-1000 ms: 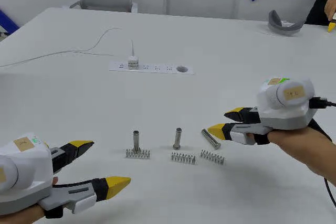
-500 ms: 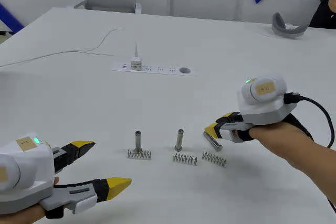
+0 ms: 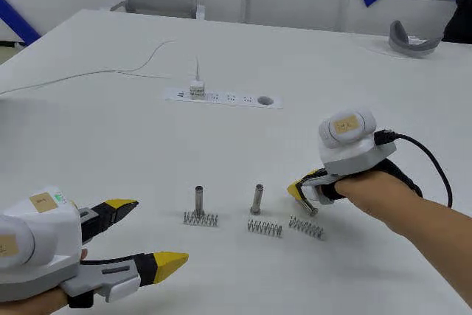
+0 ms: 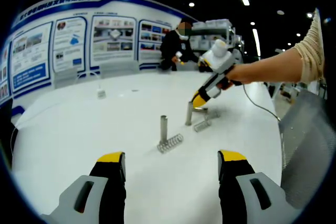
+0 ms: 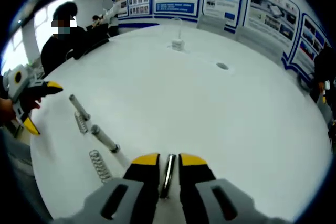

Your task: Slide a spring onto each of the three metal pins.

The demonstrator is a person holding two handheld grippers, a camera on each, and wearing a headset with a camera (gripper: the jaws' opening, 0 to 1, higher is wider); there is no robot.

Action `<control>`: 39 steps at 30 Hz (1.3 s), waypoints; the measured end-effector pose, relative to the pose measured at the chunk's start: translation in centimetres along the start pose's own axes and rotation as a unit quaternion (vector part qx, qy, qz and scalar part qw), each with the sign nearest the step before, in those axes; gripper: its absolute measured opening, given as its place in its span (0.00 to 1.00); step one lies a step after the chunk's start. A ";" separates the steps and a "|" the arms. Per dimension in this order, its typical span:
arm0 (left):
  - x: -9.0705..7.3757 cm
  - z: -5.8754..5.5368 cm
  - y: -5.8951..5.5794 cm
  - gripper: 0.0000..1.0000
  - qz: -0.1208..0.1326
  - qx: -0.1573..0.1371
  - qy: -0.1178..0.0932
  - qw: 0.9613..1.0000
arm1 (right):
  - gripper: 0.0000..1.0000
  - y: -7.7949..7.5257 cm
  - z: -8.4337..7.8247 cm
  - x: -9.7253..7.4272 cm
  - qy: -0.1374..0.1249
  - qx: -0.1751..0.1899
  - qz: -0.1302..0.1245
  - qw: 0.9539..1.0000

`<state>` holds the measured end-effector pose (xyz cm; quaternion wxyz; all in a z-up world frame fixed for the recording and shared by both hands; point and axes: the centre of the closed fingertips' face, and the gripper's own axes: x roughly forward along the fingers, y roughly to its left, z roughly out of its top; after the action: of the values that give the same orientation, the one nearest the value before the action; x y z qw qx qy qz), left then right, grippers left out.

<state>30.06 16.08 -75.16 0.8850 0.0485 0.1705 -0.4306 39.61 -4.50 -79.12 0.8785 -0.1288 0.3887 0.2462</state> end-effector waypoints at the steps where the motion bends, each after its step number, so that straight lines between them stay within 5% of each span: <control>1: 0.0 0.0 0.0 0.73 0.000 -0.001 0.000 1.000 | 0.15 0.0 0.0 0.0 0.001 0.000 -0.001 1.000; 30: -0.1 -0.5 0.2 0.72 0.004 -0.004 0.004 1.000 | 0.09 0.2 -1.1 0.9 0.038 0.015 0.005 0.999; 39: 0.0 -0.4 0.1 0.72 0.002 -0.004 0.003 1.000 | 0.09 0.0 -1.0 0.8 0.021 0.021 -0.013 0.999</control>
<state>30.09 16.24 -75.57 0.8855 0.0466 0.1748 -0.4280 39.49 -4.61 -80.40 0.8759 -0.1201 0.4103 0.2237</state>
